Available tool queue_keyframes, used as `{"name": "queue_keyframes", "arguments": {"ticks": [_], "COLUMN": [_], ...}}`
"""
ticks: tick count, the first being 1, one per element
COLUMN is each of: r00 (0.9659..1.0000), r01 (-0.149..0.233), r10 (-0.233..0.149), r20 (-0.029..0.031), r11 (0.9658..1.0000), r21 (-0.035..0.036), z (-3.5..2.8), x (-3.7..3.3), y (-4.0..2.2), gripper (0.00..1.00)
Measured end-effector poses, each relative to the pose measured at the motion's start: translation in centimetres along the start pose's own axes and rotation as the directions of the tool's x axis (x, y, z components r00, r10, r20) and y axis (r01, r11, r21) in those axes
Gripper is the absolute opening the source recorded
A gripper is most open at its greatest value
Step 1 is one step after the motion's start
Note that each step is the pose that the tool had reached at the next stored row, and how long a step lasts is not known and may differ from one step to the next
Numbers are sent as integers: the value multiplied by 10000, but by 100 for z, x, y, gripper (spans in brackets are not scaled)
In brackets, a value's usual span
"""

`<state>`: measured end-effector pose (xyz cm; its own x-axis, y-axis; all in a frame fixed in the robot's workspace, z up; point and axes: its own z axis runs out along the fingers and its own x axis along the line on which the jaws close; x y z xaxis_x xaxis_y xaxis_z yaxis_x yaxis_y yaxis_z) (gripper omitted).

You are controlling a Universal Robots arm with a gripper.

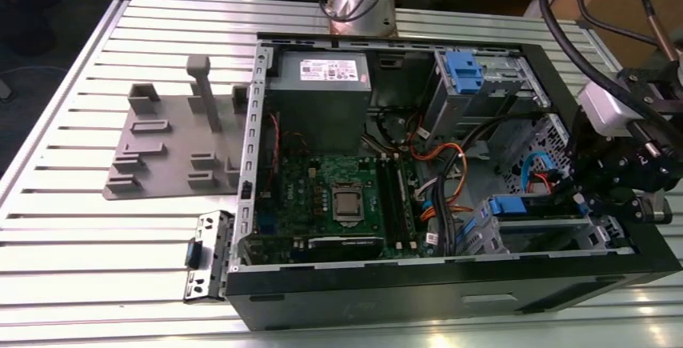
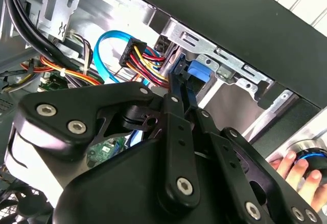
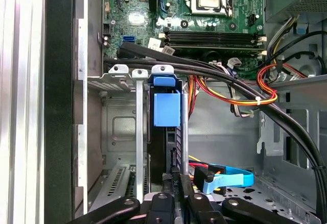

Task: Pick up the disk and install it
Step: 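Insert the first disk wire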

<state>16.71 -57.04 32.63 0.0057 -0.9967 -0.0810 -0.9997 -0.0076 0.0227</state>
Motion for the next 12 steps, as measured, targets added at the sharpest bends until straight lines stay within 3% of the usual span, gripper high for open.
{"name": "queue_keyframes", "arguments": {"ticks": [4, 5, 6, 9, 12], "r00": [10000, 10000, 10000, 10000, 10000], "r01": [0, 1, 1, 1, -1], "r10": [0, -1, -1, -1, 1], "r20": [18, 15, 12, 1, 2], "r11": [10000, 10000, 10000, 10000, 10000], "r21": [0, 0, 0, 0, 0], "z": [9, 9, 7, 1, -34], "x": [0, 0, 0, 0, -3], "y": [0, -1, 0, 0, 0], "gripper": [18, 18, 24, 24, 24]}}
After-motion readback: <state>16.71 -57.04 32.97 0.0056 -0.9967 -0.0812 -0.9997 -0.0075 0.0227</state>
